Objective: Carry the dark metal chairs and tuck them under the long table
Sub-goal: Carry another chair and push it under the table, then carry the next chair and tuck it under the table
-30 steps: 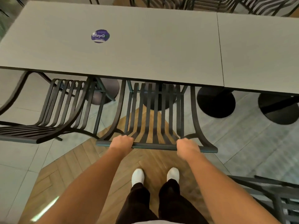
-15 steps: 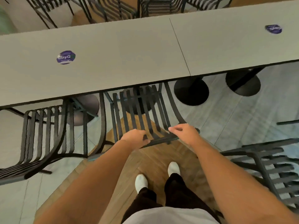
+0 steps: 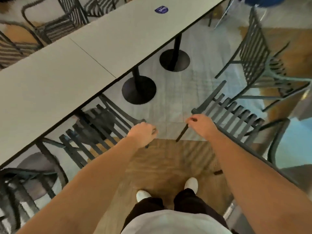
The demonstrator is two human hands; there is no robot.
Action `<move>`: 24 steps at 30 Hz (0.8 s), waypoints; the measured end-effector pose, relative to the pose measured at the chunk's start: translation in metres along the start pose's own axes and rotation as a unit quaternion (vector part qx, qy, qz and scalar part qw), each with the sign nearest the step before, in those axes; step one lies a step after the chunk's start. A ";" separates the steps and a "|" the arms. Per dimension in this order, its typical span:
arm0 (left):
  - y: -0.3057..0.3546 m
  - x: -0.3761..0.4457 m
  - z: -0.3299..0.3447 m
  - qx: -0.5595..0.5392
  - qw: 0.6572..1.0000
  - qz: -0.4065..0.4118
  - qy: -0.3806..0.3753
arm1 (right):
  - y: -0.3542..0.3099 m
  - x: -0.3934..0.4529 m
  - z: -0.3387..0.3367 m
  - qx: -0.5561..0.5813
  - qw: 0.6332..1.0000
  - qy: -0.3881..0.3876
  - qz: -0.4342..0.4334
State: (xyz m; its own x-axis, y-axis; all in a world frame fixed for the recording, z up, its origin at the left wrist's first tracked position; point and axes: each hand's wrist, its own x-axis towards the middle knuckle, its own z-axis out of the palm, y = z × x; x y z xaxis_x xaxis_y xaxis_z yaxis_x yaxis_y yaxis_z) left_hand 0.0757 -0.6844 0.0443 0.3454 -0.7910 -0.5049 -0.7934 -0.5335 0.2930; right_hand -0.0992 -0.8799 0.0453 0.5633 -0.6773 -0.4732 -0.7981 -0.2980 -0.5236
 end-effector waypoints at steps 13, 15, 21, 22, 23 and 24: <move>0.221 0.103 0.036 0.038 0.989 0.138 0.026 | 0.236 -0.046 -0.121 0.019 0.994 0.007 0.104; 0.243 0.119 0.041 0.030 0.987 0.156 0.035 | 0.261 -0.056 -0.123 0.039 0.991 -0.016 0.128; 0.285 0.158 0.050 0.079 0.978 0.188 -0.047 | 0.309 -0.070 -0.110 0.070 0.980 -0.081 0.165; 0.287 0.163 0.053 0.093 0.975 0.195 -0.059 | 0.312 -0.070 -0.105 0.060 0.980 -0.084 0.172; 0.288 0.169 0.055 0.108 0.971 0.201 -0.076 | 0.315 -0.069 -0.100 0.046 0.980 -0.082 0.178; 0.287 0.174 0.057 0.121 0.965 0.211 -0.092 | 0.316 -0.067 -0.094 0.032 0.980 -0.076 0.182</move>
State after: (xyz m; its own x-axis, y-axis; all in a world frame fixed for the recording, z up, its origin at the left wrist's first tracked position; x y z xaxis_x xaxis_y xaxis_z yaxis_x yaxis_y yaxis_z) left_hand -0.1205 -0.9587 -0.0053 -0.1121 -0.8443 -0.5240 -0.9456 -0.0714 0.3173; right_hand -0.4096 -0.9920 -0.0215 0.2736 -0.6221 -0.7336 -0.9396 -0.0099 -0.3420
